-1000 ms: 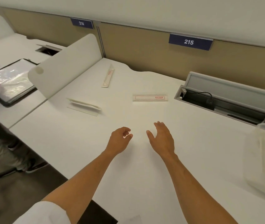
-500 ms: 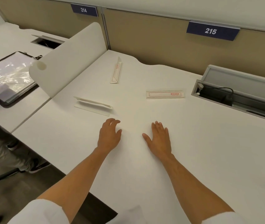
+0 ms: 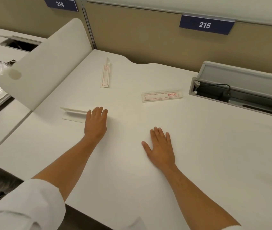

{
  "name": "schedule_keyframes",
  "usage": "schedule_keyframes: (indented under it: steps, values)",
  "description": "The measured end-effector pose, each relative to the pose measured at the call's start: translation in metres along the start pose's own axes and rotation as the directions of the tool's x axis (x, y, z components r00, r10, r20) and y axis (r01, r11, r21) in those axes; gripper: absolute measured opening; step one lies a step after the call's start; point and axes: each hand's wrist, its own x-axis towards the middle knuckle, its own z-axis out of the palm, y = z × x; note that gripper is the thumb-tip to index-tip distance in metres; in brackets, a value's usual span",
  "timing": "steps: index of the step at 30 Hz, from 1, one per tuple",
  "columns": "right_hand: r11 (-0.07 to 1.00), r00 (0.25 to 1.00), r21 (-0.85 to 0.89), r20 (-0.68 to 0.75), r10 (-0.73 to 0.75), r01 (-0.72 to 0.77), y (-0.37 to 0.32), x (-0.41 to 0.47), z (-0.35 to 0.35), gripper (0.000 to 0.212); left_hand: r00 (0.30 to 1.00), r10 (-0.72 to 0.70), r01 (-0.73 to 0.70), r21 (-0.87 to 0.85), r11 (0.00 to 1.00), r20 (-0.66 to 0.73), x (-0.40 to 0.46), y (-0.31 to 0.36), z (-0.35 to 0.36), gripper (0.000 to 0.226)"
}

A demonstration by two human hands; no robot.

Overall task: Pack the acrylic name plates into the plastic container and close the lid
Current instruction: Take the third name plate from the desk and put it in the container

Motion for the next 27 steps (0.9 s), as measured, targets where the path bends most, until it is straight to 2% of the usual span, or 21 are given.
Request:
schedule_keyframes:
  steps: [4, 7, 12, 18, 23, 27]
  values:
    - [1.0, 1.0, 0.01, 0.007, 0.004, -0.004, 0.0, 0.0, -0.002, 0.076, 0.989, 0.025, -0.049, 0.161, 0.986, 0.149, 0.011, -0.004, -0.005, 0.025]
    - [1.0, 1.0, 0.01, 0.008, 0.001, -0.001, 0.0, 0.0, -0.002, 0.075, 0.98, 0.037, -0.083, 0.231, 0.969, 0.196, 0.014, -0.003, -0.01, 0.022]
    - [1.0, 1.0, 0.014, 0.007, 0.001, -0.001, 0.001, -0.001, -0.002, 0.075, 0.97, 0.085, -0.142, 0.246, 0.959, 0.226, 0.011, -0.001, -0.012, 0.023]
    - [0.999, 1.0, 0.05, 0.019, -0.001, 0.0, 0.002, 0.0, -0.003, 0.075, 0.976, 0.117, -0.152, 0.192, 0.97, 0.181, 0.013, 0.015, -0.03, 0.02]
    - [0.971, 0.999, 0.235, 0.03, 0.037, -0.044, 0.004, 0.005, -0.01, 0.069, 0.979, 0.166, -0.181, 0.137, 0.974, 0.117, 0.015, 0.048, -0.053, 0.021]
    - [0.842, 0.987, 0.515, 0.048, 0.155, -0.157, 0.001, 0.007, -0.025, 0.065, 0.979, 0.199, -0.202, 0.076, 0.976, 0.044, 0.016, 0.078, -0.071, 0.027]
